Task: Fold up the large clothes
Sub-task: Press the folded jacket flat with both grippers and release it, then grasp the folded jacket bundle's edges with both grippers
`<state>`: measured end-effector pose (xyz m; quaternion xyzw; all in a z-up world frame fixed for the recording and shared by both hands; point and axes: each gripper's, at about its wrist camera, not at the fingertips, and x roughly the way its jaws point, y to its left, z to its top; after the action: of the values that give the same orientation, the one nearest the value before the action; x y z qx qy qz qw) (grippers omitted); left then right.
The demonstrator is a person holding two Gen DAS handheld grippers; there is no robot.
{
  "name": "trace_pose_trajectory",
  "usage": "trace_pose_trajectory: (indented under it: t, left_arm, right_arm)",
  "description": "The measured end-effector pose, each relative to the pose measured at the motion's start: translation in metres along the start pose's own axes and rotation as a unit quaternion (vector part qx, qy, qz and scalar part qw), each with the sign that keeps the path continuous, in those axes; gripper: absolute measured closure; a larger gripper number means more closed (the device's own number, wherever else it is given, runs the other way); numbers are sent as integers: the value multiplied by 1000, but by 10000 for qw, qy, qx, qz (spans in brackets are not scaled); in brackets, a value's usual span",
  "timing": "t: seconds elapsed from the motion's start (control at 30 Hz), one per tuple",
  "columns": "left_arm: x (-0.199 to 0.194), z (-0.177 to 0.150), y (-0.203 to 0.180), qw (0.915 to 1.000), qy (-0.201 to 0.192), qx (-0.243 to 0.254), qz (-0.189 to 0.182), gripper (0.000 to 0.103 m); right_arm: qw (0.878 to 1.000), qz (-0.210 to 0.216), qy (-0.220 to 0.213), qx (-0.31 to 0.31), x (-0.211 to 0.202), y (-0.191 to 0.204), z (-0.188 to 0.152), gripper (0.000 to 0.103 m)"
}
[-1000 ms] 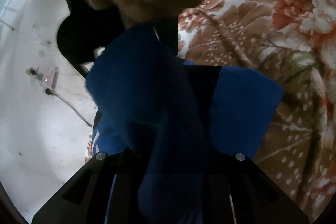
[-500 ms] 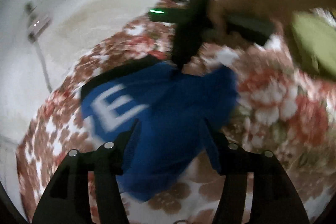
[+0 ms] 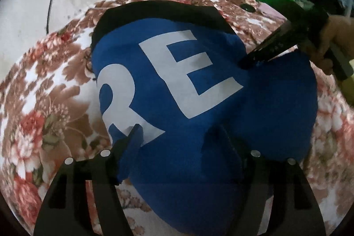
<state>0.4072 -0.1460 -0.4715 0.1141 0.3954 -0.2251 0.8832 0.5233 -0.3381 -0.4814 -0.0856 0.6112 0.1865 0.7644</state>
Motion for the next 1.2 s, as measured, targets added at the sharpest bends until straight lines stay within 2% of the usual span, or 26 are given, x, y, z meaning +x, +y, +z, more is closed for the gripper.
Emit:
trace_pose_trajectory:
  t: [0.13, 0.2, 0.23, 0.3, 0.33, 0.43, 0.47, 0.53, 0.67, 0.7, 0.73, 0.87, 0.97, 1.03, 1.1, 1.2]
  left_arm:
    - [0, 6, 15, 9985, 131, -440, -282, 33]
    - [-13, 19, 23, 9973, 206, -618, -343, 29]
    - [-21, 24, 27, 9968, 151, -717, -321, 26]
    - [-39, 39, 41, 9944, -86, -984, -369, 24]
    - [-48, 52, 54, 9914, -257, -1218, -403, 18]
    - [-53, 85, 90, 9804, -596, -1817, -478, 14]
    - [-48, 95, 100, 9783, -641, -1935, -376, 14]
    - [-29, 110, 116, 9781, -563, -2006, -10, 14]
    - [12, 122, 135, 9751, -180, -2203, 162, 14]
    - [26, 121, 139, 9745, 4, -2228, 280, 16]
    - [36, 120, 142, 9741, 116, -2237, 300, 16]
    - [65, 110, 147, 9767, 356, -2078, 392, 12]
    - [85, 102, 157, 9742, 593, -2157, 302, 4]
    - [91, 96, 162, 9738, 609, -2181, 227, 4]
    - [94, 91, 159, 9764, 557, -2070, 243, 4]
    - [99, 86, 156, 9749, 563, -2132, 294, 4]
  right_arm:
    - [9991, 126, -247, 319, -9, -8, -9, 82]
    - [9989, -3, -378, 294, -30, -5, -11, 69]
    - [9982, -85, -511, 293, -45, -3, -10, 66]
    - [9957, -214, -837, 344, -76, -1, -2, 53]
    - [9947, -204, -941, 369, -86, 0, 4, 52]
    - [9918, -130, -1176, 488, -103, 2, 33, 50]
    - [9905, -198, -1280, 466, -103, 4, 45, 43]
    - [9890, -418, -1346, 454, -96, 7, 61, 39]
    - [9842, -697, -1416, 799, -81, 0, 88, 32]
    - [9822, -878, -1419, 865, -71, -3, 93, 32]
    - [9804, -1073, -1380, 910, -62, -7, 97, 32]
    - [9801, -1378, -1107, 901, -20, -21, 109, 32]
    - [9786, -1574, -965, 907, 1, -33, 107, 32]
    - [9773, -1627, -903, 1015, 12, -43, 102, 32]
    - [9788, -1469, -879, 1123, 20, -50, 96, 32]
    - [9775, -1623, -922, 983, 22, -46, 93, 32]
